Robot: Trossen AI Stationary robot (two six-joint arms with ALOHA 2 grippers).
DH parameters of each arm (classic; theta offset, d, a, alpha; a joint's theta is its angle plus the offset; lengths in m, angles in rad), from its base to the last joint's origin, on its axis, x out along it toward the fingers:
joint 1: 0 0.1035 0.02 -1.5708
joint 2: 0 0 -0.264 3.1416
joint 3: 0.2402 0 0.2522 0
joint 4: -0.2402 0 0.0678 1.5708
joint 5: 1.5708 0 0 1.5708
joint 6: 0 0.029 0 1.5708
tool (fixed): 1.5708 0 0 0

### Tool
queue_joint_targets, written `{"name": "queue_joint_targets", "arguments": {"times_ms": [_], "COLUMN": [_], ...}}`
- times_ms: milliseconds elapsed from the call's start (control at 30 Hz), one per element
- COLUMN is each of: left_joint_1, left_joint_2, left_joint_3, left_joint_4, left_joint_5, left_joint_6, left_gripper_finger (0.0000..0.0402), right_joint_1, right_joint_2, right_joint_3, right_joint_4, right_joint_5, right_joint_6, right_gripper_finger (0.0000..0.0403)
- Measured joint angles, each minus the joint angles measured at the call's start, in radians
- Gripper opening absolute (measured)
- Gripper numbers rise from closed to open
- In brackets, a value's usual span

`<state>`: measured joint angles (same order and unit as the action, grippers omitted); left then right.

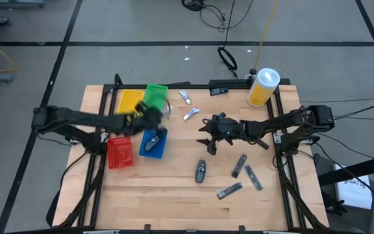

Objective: Pick & Place Travel size toiletries
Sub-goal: Put the white toothpaste into the green bin

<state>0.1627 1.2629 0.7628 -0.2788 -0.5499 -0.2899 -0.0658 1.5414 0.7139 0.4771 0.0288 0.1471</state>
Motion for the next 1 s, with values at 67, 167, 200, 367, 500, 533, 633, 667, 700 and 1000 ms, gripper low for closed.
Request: {"name": "queue_joint_targets", "arguments": {"times_ms": [67,167,200,367,500,533,633,667,700,1000], "left_joint_1": [0.128,0.286,0.331,0.476,0.540,0.550,0.569,0.573,0.577,0.605], "left_joint_2": [0.004,0.053,0.077,0.195,0.272,0.287,0.329,0.338,0.346,0.308], "left_joint_3": [0.002,0.000,0.001,0.001,0.001,0.001,0.001,0.001,0.001,0.001], "left_joint_4": [-0.001,-0.005,0.010,0.102,0.175,0.183,0.230,0.239,0.255,0.245], "left_joint_5": [0.113,0.240,0.266,0.299,0.424,0.461,0.516,0.523,0.524,0.612], "left_joint_6": [-0.041,-0.062,-0.067,-0.132,-0.135,-0.134,-0.128,-0.116,-0.103,-0.048], "left_gripper_finger": [0.0023,0.0012,0.0011,0.0032,0.0052,0.0055,0.0066,0.0071,0.0076,0.0151], "right_joint_1": [0.000,0.000,0.000,0.002,0.002,0.002,0.002,0.002,0.002,0.004], "right_joint_2": [-0.001,0.001,0.000,0.000,0.000,0.000,0.000,0.000,0.000,0.000], "right_joint_3": [-0.009,-0.010,-0.010,-0.010,-0.010,-0.010,-0.010,-0.010,-0.009,-0.009], "right_joint_4": [0.015,0.015,0.020,0.021,0.019,0.019,0.019,0.019,0.020,0.019], "right_joint_5": [-0.003,-0.004,-0.004,-0.005,-0.005,-0.005,-0.006,-0.006,-0.005,-0.007], "right_joint_6": [0.006,0.013,0.014,0.024,0.024,0.024,0.024,0.024,0.024,0.024], "right_gripper_finger": [0.0242,0.0236,0.0234,0.0229,0.0228,0.0228,0.0228,0.0228,0.0228,0.0228]}}
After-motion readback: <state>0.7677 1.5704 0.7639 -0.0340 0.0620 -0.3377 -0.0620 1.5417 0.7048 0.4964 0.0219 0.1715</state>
